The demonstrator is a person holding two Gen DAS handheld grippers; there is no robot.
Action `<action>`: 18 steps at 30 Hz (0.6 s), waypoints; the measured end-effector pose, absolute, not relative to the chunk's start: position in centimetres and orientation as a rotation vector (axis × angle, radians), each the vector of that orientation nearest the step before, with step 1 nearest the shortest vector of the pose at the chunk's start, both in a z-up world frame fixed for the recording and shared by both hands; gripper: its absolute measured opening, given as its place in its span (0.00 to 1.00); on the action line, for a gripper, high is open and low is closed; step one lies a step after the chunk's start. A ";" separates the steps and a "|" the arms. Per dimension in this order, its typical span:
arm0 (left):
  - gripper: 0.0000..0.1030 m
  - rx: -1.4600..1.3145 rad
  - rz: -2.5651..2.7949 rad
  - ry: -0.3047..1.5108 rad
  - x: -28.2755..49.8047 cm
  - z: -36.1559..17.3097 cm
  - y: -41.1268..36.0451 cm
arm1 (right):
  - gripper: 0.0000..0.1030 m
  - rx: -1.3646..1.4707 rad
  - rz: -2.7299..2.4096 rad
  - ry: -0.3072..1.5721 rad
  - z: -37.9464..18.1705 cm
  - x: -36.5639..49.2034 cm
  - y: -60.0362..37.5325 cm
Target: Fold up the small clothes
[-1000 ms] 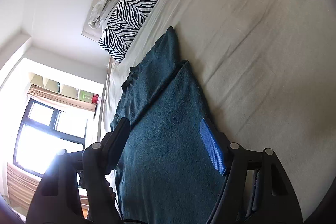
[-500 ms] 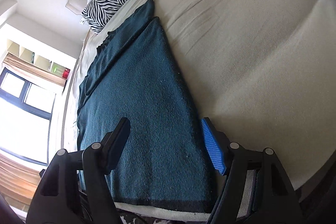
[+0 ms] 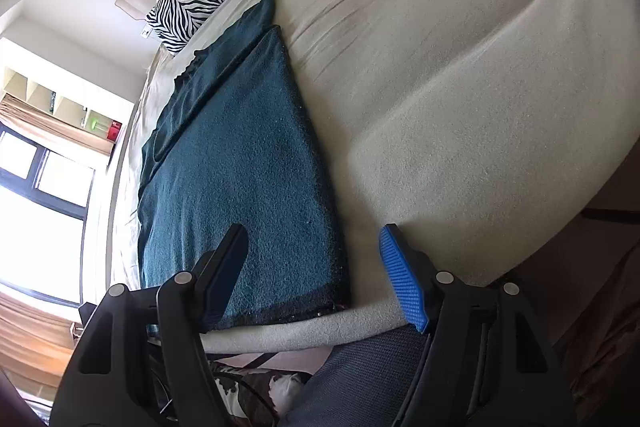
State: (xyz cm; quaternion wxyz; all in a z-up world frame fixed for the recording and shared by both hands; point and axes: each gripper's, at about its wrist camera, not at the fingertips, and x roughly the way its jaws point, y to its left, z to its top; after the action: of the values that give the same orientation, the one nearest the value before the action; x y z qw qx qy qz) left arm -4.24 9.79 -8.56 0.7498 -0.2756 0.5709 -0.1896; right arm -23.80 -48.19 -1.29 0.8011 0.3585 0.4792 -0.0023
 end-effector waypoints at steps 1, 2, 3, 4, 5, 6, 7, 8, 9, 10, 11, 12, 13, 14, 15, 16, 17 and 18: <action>0.36 -0.603 -0.412 1.251 -4.2 -8.6 9.8 | 0.65 0.766 -0.005 1.036 -1.2 -23.7 -48.2; 0.28 -0.600 -0.414 1.256 -4.3 -8.7 9.8 | 0.65 0.764 -0.004 1.048 -1.2 -23.8 -48.1; 0.24 -0.598 -0.415 1.264 -4.2 -8.7 9.7 | 0.65 0.761 -0.004 1.063 -1.3 -23.9 -48.0; 0.16 -0.601 -0.420 1.270 -4.2 -8.9 9.7 | 0.65 0.758 -0.003 1.078 -1.3 -23.9 -47.9; 0.14 -0.603 -0.423 1.273 -4.1 -8.9 9.5 | 0.65 0.757 0.001 1.086 -1.4 -23.8 -47.7; 0.13 -0.603 -0.424 1.272 -4.2 -8.9 9.5 | 0.65 0.760 0.009 1.090 -1.3 -23.8 -47.6; 0.12 -0.604 -0.425 1.272 -4.2 -8.9 9.5 | 0.65 0.766 0.019 1.096 -1.4 -23.8 -47.4; 0.11 -0.607 -0.428 1.270 -4.2 -8.9 9.5 | 0.65 0.769 0.031 1.103 -1.5 -23.8 -47.1; 0.10 -0.607 -0.431 1.268 -4.2 -8.8 9.5 | 0.65 0.765 0.040 1.109 -1.5 -23.8 -46.9; 0.10 -0.606 -0.433 1.268 -4.2 -8.8 9.5 | 0.65 0.759 0.045 1.114 -1.5 -23.7 -46.6; 0.10 -0.605 -0.436 1.266 -4.3 -8.8 9.6 | 0.62 0.759 0.049 1.118 -1.6 -23.6 -46.4; 0.10 -0.606 -0.438 1.264 -4.3 -8.7 9.6 | 0.60 0.764 0.053 1.120 -1.7 -23.5 -46.3; 0.09 -0.608 -0.441 1.263 -4.3 -8.7 9.6 | 0.52 0.772 0.057 1.123 -1.8 -23.4 -46.3; 0.09 -0.609 -0.444 1.261 -4.4 -8.7 9.8 | 0.42 0.776 0.058 1.130 -2.1 -23.3 -46.2; 0.09 -0.609 -0.446 1.259 -4.5 -8.7 9.8 | 0.37 0.775 0.058 1.137 -2.3 -23.2 -46.1; 0.08 -0.608 -0.448 1.258 -4.6 -8.6 9.8 | 0.28 0.772 0.057 1.145 -2.6 -23.1 -46.0; 0.08 -0.606 -0.449 1.256 -4.6 -8.5 9.8 | 0.25 0.773 0.055 1.143 -2.7 -23.2 -46.0; 0.08 -0.604 -0.452 1.253 -4.6 -8.4 9.7 | 0.20 0.774 0.052 1.138 -2.8 -23.2 -46.0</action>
State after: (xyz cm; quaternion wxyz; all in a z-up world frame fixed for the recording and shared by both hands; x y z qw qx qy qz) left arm -4.58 9.73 -8.37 0.7444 -0.2760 0.5720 -0.2063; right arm -23.17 -45.97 -2.80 0.7720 0.3572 0.5252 0.0241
